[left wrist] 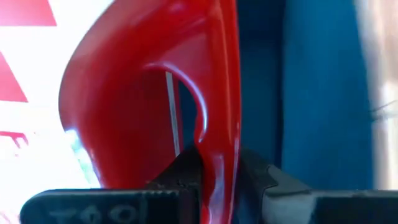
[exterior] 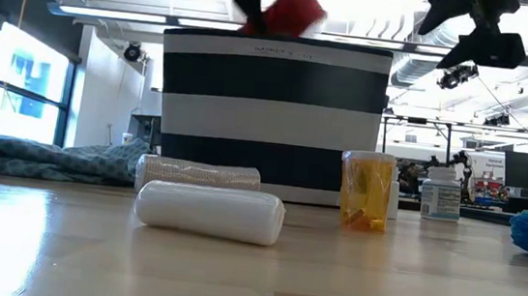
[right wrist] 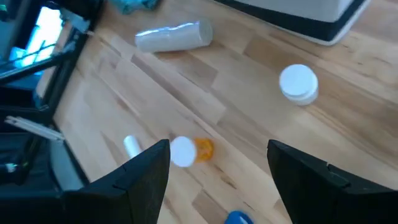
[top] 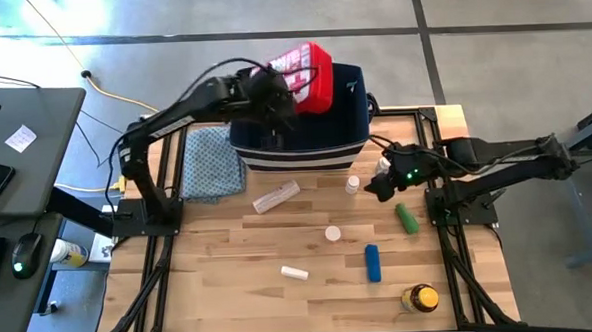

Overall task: Pick & place medical supplies in basket/bin
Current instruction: Put the red first aid kit box into the blue bin

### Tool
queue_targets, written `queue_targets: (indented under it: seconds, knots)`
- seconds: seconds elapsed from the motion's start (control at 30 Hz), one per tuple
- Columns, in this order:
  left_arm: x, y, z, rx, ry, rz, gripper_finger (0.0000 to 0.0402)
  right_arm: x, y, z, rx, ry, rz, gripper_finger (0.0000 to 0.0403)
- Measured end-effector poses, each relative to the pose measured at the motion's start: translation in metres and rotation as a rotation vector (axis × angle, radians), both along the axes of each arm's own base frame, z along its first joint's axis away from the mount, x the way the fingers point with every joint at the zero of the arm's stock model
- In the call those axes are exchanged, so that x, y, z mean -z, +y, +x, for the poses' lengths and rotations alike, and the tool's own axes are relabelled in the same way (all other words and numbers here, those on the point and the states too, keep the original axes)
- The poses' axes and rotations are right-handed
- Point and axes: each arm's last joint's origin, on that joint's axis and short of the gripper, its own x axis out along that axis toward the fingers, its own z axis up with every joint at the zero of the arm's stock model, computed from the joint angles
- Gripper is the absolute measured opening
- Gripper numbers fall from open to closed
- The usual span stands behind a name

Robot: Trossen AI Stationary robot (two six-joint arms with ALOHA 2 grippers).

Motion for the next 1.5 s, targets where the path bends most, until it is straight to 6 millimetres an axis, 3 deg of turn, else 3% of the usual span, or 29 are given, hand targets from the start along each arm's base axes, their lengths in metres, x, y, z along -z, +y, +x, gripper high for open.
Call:
queue_targets:
  seconds: [0.2, 0.4, 0.8, 1.2, 1.3, 1.37, 1.5]
  knots:
    - [0.058, 0.023, 0.004, 0.037, 0.108, -0.050, 0.0090, -0.015, -0.001, -0.013, -0.005, -0.117, -0.017, 0.0259]
    - [0.078, 0.030, 0.002, 0.066, 0.074, -0.128, 0.0090, -0.027, -0.001, -0.033, -0.031, -0.208, -0.050, 0.0259]
    - [0.078, 0.054, 0.002, 0.047, -0.005, -0.124, 0.0090, -0.035, -0.003, -0.051, 0.030, -0.277, -0.082, 0.0259]
    - [0.038, 0.063, -0.010, 0.122, -0.139, -0.270, 0.0090, -0.036, -0.006, -0.050, 0.127, -0.282, -0.097, 0.0259]
    - [0.039, 0.065, -0.014, 0.138, -0.123, -0.309, 0.0090, -0.036, -0.007, -0.050, 0.152, -0.283, -0.106, 0.0259]
    - [0.044, 0.069, -0.014, 0.140, -0.089, -0.247, 0.0090, -0.036, -0.007, -0.050, 0.171, -0.284, -0.111, 0.0259]
    - [0.066, 0.085, -0.009, 0.120, -0.012, -0.216, 0.0090, -0.035, -0.007, -0.050, 0.187, -0.285, -0.102, 0.0259]
